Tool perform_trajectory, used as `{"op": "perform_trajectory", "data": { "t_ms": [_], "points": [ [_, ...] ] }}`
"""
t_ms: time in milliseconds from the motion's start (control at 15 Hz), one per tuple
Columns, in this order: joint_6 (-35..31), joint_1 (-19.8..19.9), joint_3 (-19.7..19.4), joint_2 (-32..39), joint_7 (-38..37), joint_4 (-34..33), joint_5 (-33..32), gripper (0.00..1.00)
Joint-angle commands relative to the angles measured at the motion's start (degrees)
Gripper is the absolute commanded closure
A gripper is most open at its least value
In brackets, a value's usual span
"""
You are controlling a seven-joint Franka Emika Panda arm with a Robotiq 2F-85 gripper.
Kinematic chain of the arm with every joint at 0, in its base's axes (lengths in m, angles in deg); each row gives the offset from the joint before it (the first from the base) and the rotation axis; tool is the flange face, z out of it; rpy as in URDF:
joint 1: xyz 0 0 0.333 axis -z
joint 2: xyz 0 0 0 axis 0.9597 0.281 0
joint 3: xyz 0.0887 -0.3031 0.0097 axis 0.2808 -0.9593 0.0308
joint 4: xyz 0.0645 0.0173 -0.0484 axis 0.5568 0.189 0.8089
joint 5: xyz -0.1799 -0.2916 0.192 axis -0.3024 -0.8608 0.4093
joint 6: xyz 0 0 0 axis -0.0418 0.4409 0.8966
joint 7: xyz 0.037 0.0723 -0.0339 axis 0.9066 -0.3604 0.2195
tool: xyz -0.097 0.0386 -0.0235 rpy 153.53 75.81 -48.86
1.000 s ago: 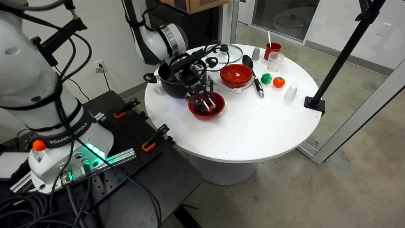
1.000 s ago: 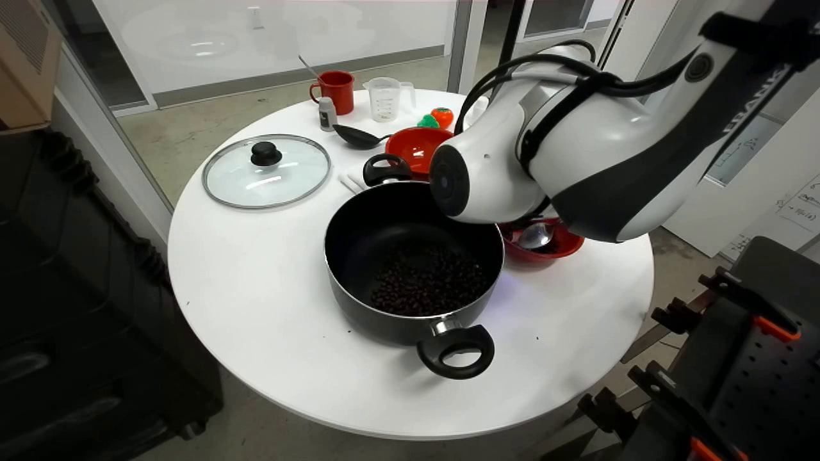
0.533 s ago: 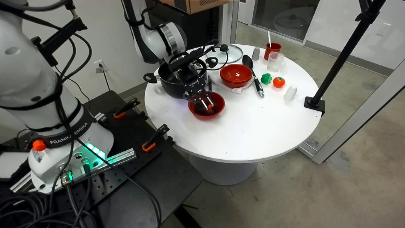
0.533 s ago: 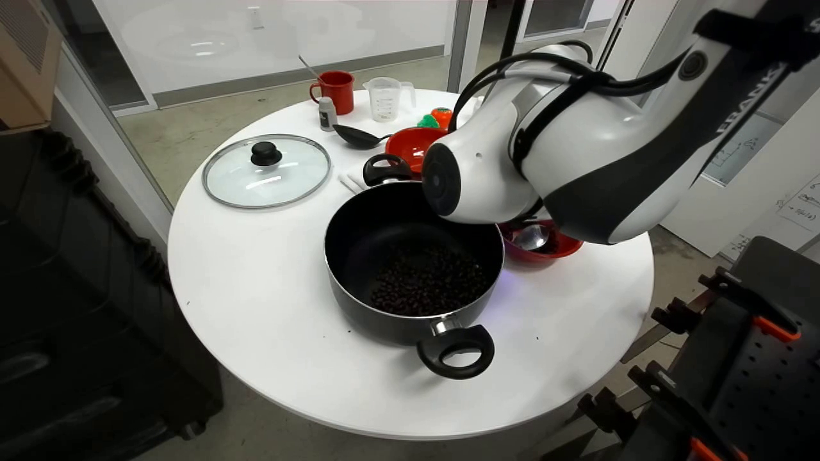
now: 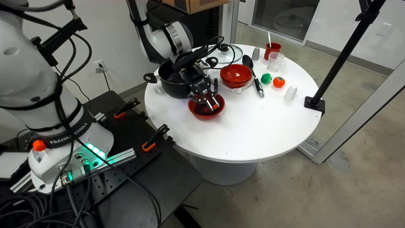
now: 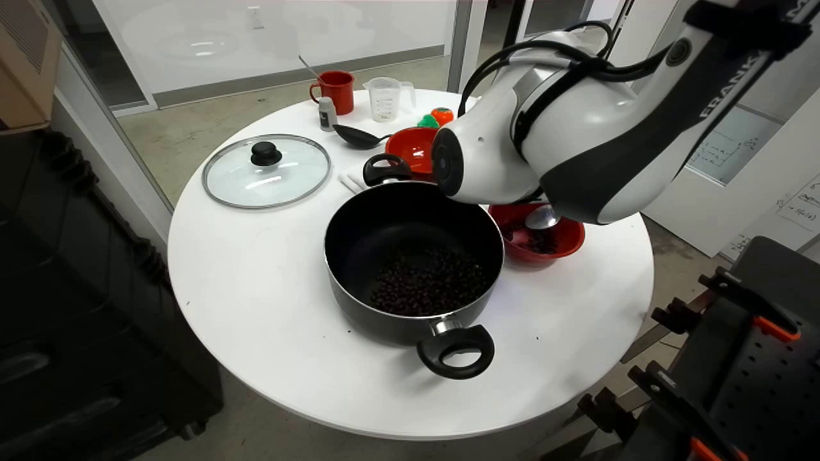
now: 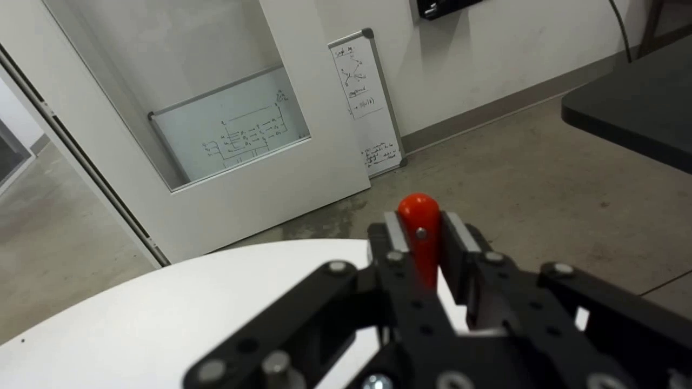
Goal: Use the spoon to transfer one spoon of contents from the orange bowl to the black pot
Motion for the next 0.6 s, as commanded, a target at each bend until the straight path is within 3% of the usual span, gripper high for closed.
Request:
{"op": "perform_trajectory", "data": {
  "t_ms": [0,533],
  "points": [
    [3.8,-0.5,-0.6,0.8,-2.2,-1.0,0.5,0.95],
    [10.6,-2.3,0.8,2.2,-1.7,-1.1,-0.6,0.95]
  ]
}}
